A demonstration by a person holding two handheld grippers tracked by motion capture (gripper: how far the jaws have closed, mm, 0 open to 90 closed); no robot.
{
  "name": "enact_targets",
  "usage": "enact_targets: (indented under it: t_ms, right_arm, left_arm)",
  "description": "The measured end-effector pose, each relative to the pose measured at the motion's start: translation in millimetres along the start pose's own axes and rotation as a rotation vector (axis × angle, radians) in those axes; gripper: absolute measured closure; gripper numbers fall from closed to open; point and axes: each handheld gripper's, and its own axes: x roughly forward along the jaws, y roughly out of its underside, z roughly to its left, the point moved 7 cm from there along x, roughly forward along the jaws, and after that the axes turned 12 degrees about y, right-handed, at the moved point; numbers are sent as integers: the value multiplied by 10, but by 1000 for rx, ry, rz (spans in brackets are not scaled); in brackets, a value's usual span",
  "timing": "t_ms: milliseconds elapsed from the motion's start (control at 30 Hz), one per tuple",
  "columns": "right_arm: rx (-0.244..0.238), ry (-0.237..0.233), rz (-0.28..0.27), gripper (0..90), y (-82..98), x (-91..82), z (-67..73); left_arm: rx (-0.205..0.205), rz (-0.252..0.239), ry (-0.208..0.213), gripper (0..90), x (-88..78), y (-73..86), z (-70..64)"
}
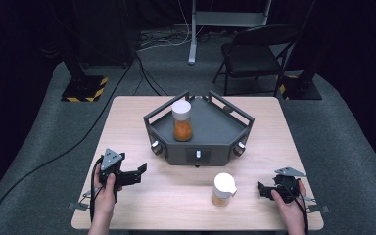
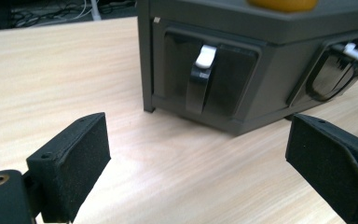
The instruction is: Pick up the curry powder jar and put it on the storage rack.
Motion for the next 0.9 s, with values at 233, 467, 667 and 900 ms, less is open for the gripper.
enact_targets:
  t_ms: [233, 467, 667, 900]
  right_arm:
    - [0, 0, 0, 0, 0, 0, 0]
    - [0, 0, 0, 0, 0, 0, 0]
    - [0, 0, 0, 0, 2, -2, 1]
    - [-1, 0, 0, 0, 4, -4, 0]
  left_arm:
    - [7, 2, 5, 60, -50, 144, 42]
    - [-14, 29, -6, 60, -48, 332, 106]
    - [-35, 43, 10, 60, 20, 466, 182]
    - [-39, 134, -29, 61, 148, 551, 217]
